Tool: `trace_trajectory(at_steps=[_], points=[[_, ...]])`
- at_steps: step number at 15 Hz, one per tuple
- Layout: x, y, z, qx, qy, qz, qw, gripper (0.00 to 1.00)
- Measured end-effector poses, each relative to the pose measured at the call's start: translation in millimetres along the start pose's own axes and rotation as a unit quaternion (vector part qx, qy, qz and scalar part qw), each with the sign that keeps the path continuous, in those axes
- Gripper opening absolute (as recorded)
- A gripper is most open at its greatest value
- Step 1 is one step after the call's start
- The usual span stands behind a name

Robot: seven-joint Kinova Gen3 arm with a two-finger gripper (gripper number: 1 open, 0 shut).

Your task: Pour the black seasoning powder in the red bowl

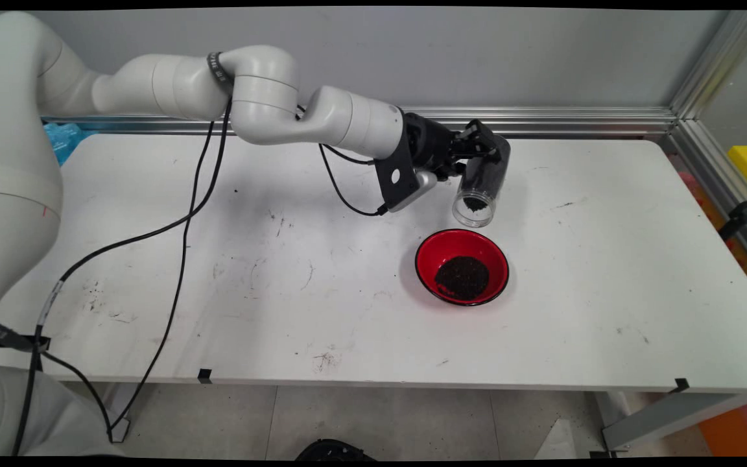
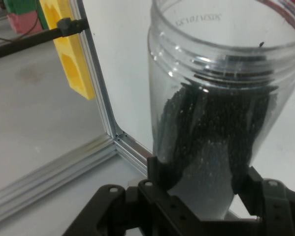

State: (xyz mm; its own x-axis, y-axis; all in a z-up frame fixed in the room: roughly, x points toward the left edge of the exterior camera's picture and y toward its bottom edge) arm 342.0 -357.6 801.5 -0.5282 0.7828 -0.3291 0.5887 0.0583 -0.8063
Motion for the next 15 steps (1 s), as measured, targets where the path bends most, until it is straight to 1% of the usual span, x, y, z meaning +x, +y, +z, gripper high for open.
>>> trace_trajectory(at_steps=[7, 15], points=[[-0.1, 2.5, 3.0, 0.008, -0.002, 0.029, 0.9995, 0.0], [0.4, 2.7, 6.6, 0.023, -0.006, 0.06, 0.9979, 0.0]])
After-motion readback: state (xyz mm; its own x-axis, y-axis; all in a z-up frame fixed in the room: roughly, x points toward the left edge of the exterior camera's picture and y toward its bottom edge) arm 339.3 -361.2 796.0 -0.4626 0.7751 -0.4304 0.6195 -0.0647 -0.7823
